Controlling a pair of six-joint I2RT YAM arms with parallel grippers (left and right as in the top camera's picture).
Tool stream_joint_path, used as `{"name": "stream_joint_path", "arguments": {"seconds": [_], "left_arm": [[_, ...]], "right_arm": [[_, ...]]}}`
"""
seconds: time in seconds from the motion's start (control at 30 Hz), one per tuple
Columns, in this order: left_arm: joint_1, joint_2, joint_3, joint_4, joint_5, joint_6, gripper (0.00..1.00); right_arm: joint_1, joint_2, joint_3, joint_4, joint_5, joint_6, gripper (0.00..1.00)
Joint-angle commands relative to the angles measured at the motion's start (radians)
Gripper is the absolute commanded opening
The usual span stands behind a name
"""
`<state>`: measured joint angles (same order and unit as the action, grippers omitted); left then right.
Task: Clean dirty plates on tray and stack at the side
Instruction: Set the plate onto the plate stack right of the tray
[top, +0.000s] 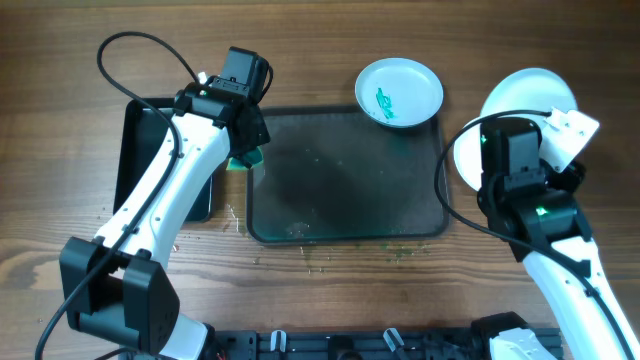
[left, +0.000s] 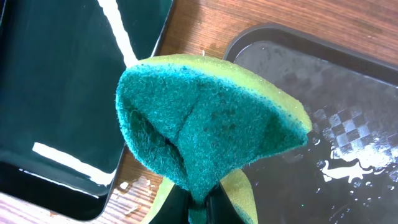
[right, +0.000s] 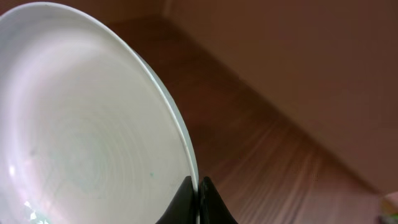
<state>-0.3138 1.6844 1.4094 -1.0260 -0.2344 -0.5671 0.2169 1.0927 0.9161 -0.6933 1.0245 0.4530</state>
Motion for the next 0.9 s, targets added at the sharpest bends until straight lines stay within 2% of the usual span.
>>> {"name": "stream_joint_path", "arguments": {"seconds": [0.0,0.07,0.17,0.23,0.3,0.4,0.5,0.53,0.6,0.63,0.73,0.87], "left_arm": [[0.002,-0.016,0.015,0.013,0.006,-0.018,0.04],[0.003,-0.016,0.015,0.013,0.006,-0.018,0.04],[0.002,-0.016,0.015,0.012,0.008,-0.018,0.04],[0.002,-0.016,0.015,0.012,0.01,-0.018,0.04],[0.002,-0.016,0.015,0.013,0.021,-0.018,0.04],[0.002,-0.016,0.015,0.013,0.021,-0.018,0.04],[0.002,-0.016,0.015,0.016,0.021,-0.018,0.04],[0.002,-0.016,0.015,0.016,0.021,-0.018,0.04],[0.002,-0.016,0.015,0.016,0.021,-0.018,0.04],[0.002,-0.016,0.015,0.016,0.021,-0.018,0.04],[0.002,-0.016,0.015,0.016,0.021,-0.018,0.04],[0.002,-0.016,0.015,0.022,0.021,-0.018,0.04]], "right_arm": [[-0.001,0.063,0.003,0.037,0.16,-0.108,0.04],[-0.005,0.137,0.003,0.042,0.013,-0.075,0.04],[-0.071,0.24,0.003,0.025,-0.245,0.114,0.04],[-0.158,0.304,0.003,0.029,-0.425,0.192,0.04],[-0.266,0.338,0.003,0.039,-0.598,0.203,0.04],[-0.419,0.342,0.003,0.071,-0.832,0.106,0.04],[-0.456,0.342,0.001,0.055,-0.861,0.06,0.06],[-0.456,0.342,0.001,0.053,-0.861,0.041,0.2],[-0.456,0.342,0.001,0.047,-0.86,0.017,0.38],[-0.456,0.342,0.002,0.045,-0.861,0.018,0.41],[-0.456,0.341,0.044,0.034,-0.975,-0.045,0.45],[-0.438,0.341,0.113,0.056,-1.339,-0.169,0.43]]}}
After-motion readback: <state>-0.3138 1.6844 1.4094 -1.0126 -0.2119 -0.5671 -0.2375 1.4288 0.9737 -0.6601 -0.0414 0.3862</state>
